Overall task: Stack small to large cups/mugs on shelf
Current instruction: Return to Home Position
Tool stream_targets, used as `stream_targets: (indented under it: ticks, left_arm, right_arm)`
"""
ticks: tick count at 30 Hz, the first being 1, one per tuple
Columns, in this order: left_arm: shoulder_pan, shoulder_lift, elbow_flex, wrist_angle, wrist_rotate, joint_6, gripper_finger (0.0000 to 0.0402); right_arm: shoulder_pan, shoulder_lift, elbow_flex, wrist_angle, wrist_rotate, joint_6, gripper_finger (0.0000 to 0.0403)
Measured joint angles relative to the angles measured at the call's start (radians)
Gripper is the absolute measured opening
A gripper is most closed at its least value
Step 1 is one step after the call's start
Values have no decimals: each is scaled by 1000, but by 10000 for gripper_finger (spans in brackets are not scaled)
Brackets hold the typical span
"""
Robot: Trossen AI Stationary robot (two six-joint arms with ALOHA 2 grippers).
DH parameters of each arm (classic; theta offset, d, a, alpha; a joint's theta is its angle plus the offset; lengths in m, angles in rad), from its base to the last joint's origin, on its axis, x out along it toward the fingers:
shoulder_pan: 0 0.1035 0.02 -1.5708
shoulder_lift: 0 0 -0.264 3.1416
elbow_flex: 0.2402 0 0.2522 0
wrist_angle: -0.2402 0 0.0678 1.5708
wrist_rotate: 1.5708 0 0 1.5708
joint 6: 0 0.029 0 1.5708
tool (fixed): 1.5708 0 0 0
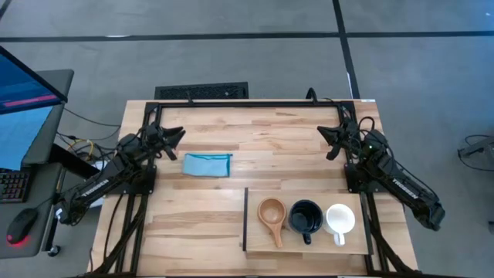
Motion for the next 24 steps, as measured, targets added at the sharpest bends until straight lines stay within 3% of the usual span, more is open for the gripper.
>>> stream_targets:
  ticks: [24]
  left_arm:
    - [0, 0, 0, -3, -12, -4, 89]
  right_arm:
    - [0, 0, 0, -1, 0, 0, 29]
